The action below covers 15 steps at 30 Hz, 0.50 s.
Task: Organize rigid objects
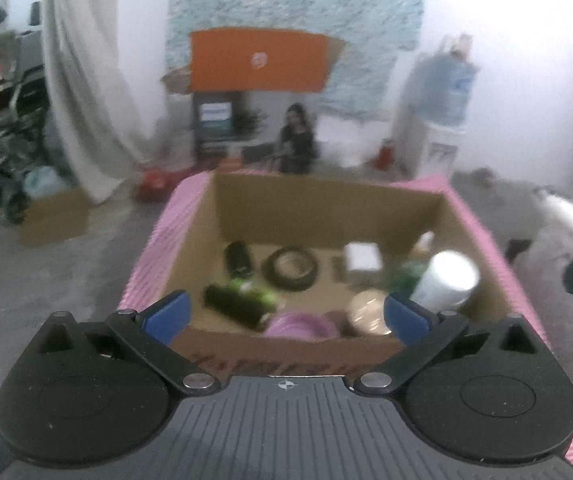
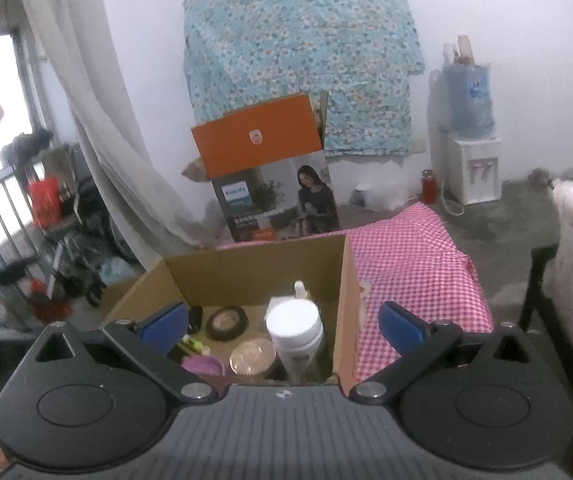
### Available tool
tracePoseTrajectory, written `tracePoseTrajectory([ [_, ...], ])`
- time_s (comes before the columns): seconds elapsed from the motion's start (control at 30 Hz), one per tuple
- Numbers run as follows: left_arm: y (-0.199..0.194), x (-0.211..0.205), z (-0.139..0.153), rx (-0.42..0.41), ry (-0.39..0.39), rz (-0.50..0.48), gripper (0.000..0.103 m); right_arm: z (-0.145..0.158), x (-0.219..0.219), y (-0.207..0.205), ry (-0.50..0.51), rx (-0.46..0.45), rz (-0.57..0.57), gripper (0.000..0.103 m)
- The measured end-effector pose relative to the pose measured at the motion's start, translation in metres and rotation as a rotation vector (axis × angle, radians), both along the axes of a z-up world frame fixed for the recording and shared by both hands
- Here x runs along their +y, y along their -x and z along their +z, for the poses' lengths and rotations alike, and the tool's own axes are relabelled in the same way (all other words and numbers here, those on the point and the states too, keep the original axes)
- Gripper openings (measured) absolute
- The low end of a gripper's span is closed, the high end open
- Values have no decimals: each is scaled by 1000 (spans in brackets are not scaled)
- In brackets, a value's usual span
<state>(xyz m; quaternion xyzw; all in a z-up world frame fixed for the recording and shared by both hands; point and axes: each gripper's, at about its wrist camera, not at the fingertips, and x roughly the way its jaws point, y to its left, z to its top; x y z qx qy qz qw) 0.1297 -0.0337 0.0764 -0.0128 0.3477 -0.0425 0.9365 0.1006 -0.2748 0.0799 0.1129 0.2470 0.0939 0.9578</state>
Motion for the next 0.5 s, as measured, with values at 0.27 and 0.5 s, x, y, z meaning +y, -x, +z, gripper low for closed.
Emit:
tracePoseTrajectory([
  [0.27,4,2,-10,19,-117,-18,103,-9,51,7,208,8,-73,103],
  [0.5,3,2,-13,9,-119,-42,103,-23,75,-9,232,50,-39,103],
])
